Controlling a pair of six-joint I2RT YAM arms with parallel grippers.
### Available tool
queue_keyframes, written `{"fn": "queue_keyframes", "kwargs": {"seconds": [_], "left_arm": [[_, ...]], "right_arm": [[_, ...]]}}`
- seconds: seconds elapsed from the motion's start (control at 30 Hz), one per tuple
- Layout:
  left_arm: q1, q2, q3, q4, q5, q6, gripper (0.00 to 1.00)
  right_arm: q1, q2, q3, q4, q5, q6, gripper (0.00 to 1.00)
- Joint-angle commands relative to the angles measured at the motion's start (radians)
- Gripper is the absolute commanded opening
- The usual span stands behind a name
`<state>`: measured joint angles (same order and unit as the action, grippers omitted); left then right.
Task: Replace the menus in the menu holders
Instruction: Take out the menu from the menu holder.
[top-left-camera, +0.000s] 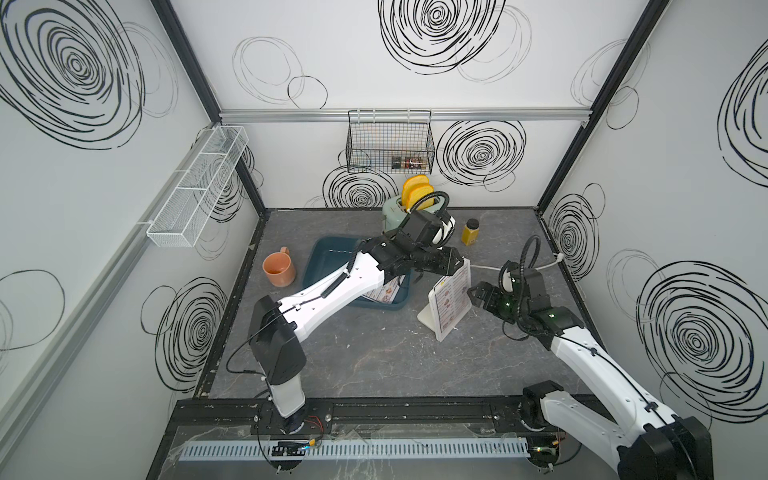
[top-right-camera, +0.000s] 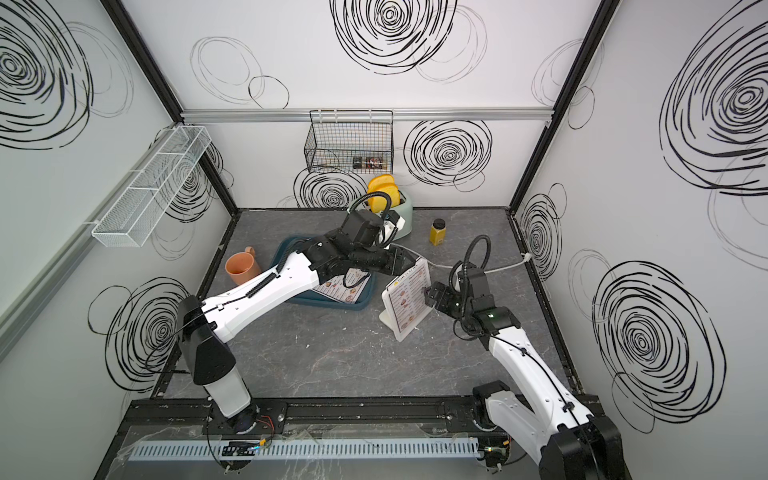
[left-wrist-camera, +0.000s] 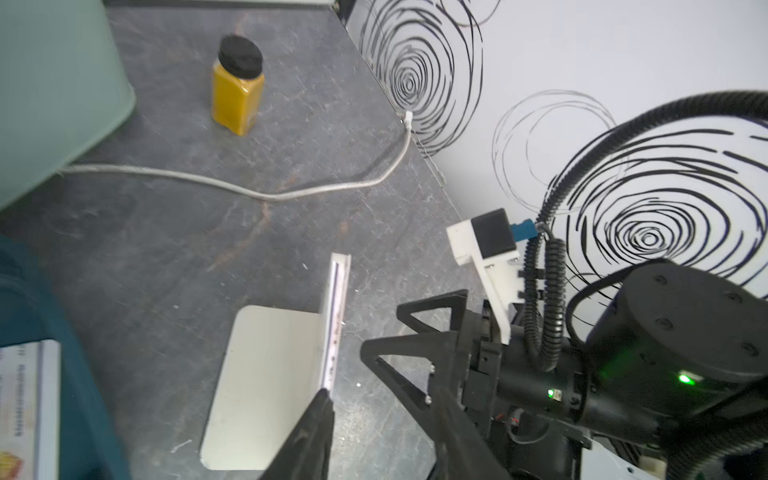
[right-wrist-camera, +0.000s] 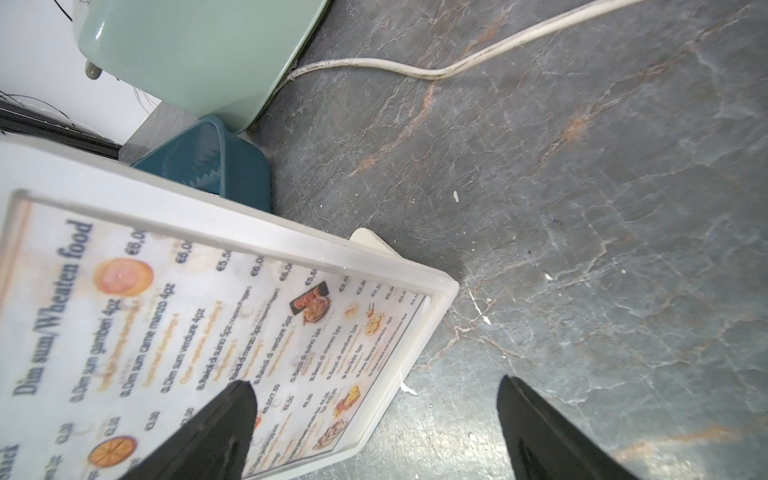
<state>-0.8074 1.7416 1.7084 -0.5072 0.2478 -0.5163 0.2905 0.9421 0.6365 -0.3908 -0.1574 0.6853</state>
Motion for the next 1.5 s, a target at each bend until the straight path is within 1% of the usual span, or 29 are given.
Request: {"fn": "queue_keyframes", "kwargs": {"seconds": [0.0,0.07,0.13,0.23,0.47,0.6,0.83,0.9,0.97,1.1,1.17,1.27,1.37,1.4,1.47], "left_arm": [[0.021,-0.044,-0.043,-0.004,-0.053,0.046,0.49],[0.019,-0.033,-0.059,-0.004,-0.043,0.065,0.51],[0.015,-0.018,-0.065,-0.002,-0.009,0.078,0.53],[0.004,0.006,-0.063,-0.005,0.014,0.084,0.53],[-0.001,0.049,-0.056,-0.001,0.066,0.084,0.47],[-0.003,0.062,-0.055,0.002,0.068,0.084,0.43],[-0.004,0.067,-0.053,0.007,0.071,0.083,0.32],[-0.004,0.069,-0.053,0.007,0.073,0.084,0.27],[-0.006,0.071,-0.053,0.007,0.074,0.084,0.26],[-0.006,0.073,-0.045,0.006,0.07,0.082,0.19],[-0.006,0.074,-0.032,0.001,0.067,0.082,0.15],[-0.009,0.076,-0.014,-0.007,0.062,0.084,0.05],[-0.008,0.077,0.005,-0.02,0.053,0.083,0.05],[-0.008,0.074,0.014,-0.023,0.049,0.084,0.0],[-0.01,0.069,0.038,-0.037,0.031,0.084,0.0]], "right_arm": [[-0.005,-0.019,-0.006,-0.024,0.013,-0.011,0.95],[-0.006,-0.018,-0.006,-0.028,0.009,-0.012,0.95],[-0.007,-0.017,-0.005,-0.032,0.01,-0.014,0.95],[-0.007,-0.019,-0.002,-0.035,0.012,-0.016,0.95],[-0.009,-0.023,-0.003,-0.04,0.013,-0.016,0.95],[-0.012,-0.027,-0.004,-0.041,0.012,-0.016,0.95],[-0.021,-0.031,-0.004,-0.045,0.009,-0.022,0.95],[-0.022,-0.033,-0.006,-0.046,0.007,-0.022,0.95],[-0.024,-0.034,-0.008,-0.046,0.005,-0.023,0.95],[-0.028,-0.037,-0.008,-0.048,0.003,-0.023,0.95],[-0.03,-0.039,-0.008,-0.048,0.001,-0.025,0.95],[-0.033,-0.04,-0.009,-0.046,0.001,-0.024,0.94],[-0.036,-0.042,-0.006,-0.05,-0.002,-0.025,0.94],[-0.037,-0.042,-0.005,-0.051,-0.002,-0.024,0.94],[-0.039,-0.045,-0.001,-0.055,-0.002,-0.025,0.94]]}}
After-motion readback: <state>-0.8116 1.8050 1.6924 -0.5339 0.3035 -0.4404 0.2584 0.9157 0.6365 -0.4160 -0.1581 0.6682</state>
